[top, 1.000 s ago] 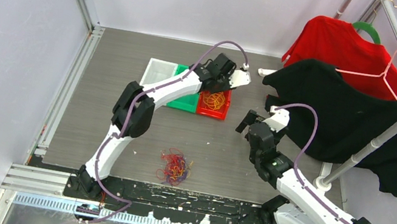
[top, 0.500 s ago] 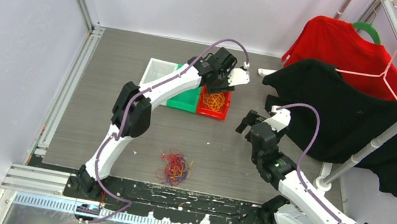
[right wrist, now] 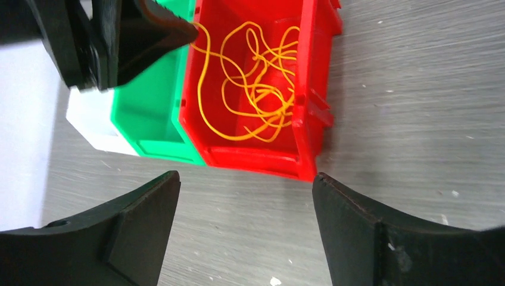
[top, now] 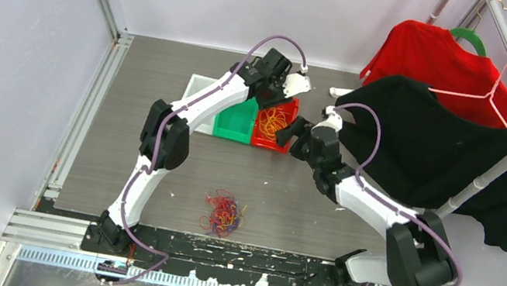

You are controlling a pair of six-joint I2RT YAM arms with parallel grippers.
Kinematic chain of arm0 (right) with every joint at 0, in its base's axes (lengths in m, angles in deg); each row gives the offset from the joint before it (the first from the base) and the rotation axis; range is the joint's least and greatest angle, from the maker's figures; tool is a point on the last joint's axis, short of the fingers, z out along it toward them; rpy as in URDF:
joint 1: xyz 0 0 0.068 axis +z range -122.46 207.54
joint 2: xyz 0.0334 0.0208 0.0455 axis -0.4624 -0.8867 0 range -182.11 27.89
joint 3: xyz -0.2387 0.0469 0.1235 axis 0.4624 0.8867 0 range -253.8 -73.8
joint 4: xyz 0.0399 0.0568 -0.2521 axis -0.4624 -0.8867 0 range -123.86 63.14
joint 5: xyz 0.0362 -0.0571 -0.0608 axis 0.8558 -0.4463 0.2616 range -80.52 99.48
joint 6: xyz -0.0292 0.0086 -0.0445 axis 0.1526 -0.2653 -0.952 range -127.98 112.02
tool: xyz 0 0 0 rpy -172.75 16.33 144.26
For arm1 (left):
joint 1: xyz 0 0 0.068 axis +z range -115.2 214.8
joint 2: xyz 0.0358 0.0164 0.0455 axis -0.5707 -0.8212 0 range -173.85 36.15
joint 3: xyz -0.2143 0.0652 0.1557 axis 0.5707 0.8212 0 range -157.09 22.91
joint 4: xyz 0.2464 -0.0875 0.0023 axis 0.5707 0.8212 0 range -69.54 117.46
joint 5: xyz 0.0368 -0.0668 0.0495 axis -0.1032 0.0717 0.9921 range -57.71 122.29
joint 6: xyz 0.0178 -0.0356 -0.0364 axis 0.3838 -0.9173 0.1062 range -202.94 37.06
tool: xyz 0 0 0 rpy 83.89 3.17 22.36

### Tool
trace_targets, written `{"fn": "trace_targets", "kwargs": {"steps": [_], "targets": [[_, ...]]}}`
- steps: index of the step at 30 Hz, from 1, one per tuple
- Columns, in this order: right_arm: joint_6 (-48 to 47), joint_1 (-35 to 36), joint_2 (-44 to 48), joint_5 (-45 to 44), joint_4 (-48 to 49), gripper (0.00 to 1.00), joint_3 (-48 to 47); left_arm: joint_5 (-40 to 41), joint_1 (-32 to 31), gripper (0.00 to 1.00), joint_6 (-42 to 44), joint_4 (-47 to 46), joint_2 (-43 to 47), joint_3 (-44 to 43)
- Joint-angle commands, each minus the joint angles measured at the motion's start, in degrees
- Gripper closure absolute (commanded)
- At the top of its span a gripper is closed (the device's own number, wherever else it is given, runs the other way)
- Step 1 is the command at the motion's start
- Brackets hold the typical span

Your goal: Untangle the cables

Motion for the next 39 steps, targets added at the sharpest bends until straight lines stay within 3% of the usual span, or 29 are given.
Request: {"fn": "trace_targets", "kwargs": {"steps": [1,7,11,12,19,23,26,30,39], "targets": [[9.3,-3.9,-6.1,11.7,12.4,0.18,-5.2,-3.0,0.5,0.56,-2.3,-2.6,-2.2,-3.4],[20.1,-8.6,-15.3,20.4,22.7,0.48,-6.9,-7.0,1.6,0.58,-6.3,-5.4,-4.2,-4.5],[24.2,-9.9,-19.7,23.2,26.1,0.85,-8.3,-9.8,1.6,0.56,-8.4,-9.3,-4.1,-1.7],[24.3,-9.9,-20.3,23.6,25.9,0.89,-8.7,-9.9,1.6,0.56,-8.5,-10.3,-4.1,-1.0],[25.1,-9.9,-23.6,25.6,25.8,0.94,-10.9,-11.3,2.5,0.54,-9.6,-12.1,-3.9,0.4],[28.2,-9.9,-23.5,25.1,27.9,0.98,-10.6,-12.5,3.4,0.43,-7.8,-11.9,-1.2,1.2],[30.8,-9.9,-25.4,27.3,31.1,0.98,-12.0,-12.4,3.6,0.41,-6.9,-11.1,-0.7,0.1],[28.4,-9.8,-26.8,26.5,24.4,0.99,-14.8,-12.5,3.7,0.41,-6.8,-8.8,-0.4,-0.5],[25.3,-9.4,-29.0,15.8,10.1,0.99,-19.3,-16.0,4.1,0.37,-5.7,-6.7,3.0,1.9]]}}
